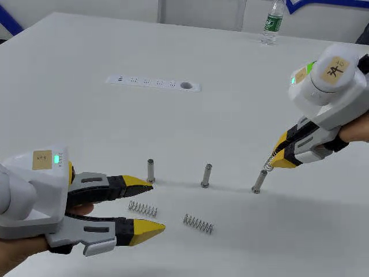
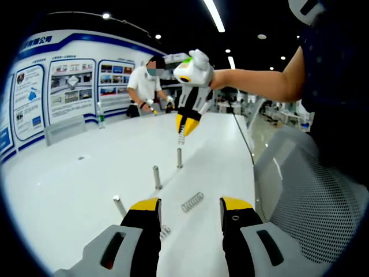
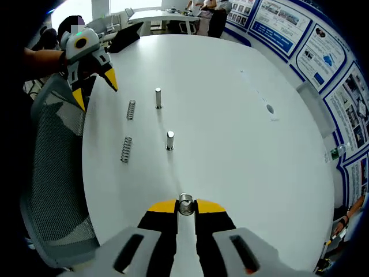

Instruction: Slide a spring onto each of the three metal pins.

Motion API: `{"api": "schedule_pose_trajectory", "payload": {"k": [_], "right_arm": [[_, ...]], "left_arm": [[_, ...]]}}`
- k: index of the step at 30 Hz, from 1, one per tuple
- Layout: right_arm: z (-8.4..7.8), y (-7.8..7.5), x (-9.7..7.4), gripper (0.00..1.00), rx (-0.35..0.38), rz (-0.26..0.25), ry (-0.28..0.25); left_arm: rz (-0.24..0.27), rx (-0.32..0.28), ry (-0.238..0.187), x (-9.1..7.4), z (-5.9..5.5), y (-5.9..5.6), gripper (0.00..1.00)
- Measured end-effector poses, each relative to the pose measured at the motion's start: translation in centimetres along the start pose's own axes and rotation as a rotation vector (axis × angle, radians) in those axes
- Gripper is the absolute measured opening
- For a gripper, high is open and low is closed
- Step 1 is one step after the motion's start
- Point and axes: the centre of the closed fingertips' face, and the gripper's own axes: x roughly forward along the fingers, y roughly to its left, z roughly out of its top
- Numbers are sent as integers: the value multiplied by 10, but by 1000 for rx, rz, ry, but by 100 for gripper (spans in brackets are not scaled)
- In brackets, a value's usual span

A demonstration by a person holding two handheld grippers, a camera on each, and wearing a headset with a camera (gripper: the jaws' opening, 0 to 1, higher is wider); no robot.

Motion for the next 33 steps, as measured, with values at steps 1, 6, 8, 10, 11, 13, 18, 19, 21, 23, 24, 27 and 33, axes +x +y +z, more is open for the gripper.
{"api": "schedule_pose_trajectory", "payload": {"k": [1,6,8,10,11,13,18,19,21,23,24,27,33], "right_arm": [[0,0,1,12,1,3,-1],[-5,-3,4,12,-2,2,17],[-4,-3,5,12,2,5,11],[-5,-4,5,12,2,4,13],[-5,-5,6,12,1,5,15],[-5,-5,7,12,0,8,16],[-6,-5,11,12,2,15,23],[-6,-5,11,12,5,17,23],[-6,-5,12,12,4,18,23],[-7,-5,13,12,8,23,26],[-7,-5,14,12,6,22,29],[-8,-5,16,12,13,29,31],[-10,-5,21,12,21,38,37]], "left_arm": [[3,-1,1,-1,-1,0,42],[18,-13,-1,-3,-1,3,46],[23,-16,-1,-4,-2,4,47],[30,-22,0,-5,-3,6,49],[34,-27,1,-6,-4,7,50],[40,-31,1,-7,-4,8,52],[57,-45,2,-10,-7,11,57],[63,-49,3,-10,-7,13,59],[68,-49,5,-12,-8,14,61],[70,-51,5,-12,-8,14,61],[72,-52,4,-13,-8,15,61],[77,-56,2,-13,-8,16,62],[86,-62,2,-14,-8,18,65]]}}
